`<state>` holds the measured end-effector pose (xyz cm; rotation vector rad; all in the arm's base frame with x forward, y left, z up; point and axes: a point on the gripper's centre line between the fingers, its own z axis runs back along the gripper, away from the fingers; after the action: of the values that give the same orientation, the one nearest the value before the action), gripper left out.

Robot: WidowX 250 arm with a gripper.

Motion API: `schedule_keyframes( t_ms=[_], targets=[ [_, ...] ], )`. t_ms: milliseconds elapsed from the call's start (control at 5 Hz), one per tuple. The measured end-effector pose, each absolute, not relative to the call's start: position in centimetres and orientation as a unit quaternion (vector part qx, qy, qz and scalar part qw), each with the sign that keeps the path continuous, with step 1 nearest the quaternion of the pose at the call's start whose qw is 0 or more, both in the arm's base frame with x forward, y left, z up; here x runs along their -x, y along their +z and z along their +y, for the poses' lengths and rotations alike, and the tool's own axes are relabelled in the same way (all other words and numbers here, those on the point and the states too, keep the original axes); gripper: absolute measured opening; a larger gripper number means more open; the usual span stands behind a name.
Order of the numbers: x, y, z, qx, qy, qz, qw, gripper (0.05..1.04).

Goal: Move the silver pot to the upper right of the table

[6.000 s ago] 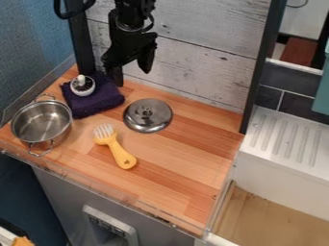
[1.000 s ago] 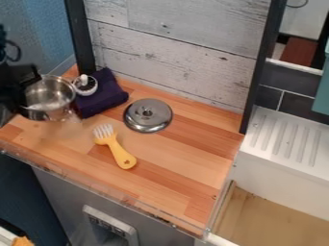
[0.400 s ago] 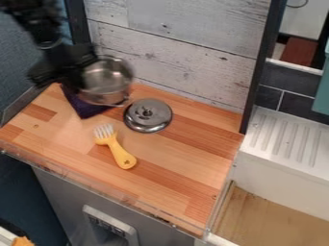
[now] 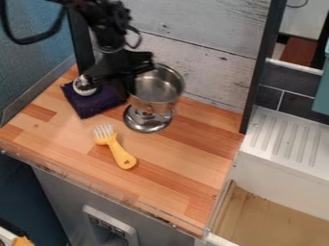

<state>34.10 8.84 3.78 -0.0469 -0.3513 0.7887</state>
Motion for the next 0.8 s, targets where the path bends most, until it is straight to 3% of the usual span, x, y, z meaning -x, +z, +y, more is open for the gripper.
schedule_keyframes(
  t_ms=[200,800],
  targets=[
    [-35.1,2.1,6.4,0.043,0.357,-0.149,0.921,0.07],
    [-36.9,-2.3,3.6,0.047,0.321,-0.106,0.94,0.07]
  ],
)
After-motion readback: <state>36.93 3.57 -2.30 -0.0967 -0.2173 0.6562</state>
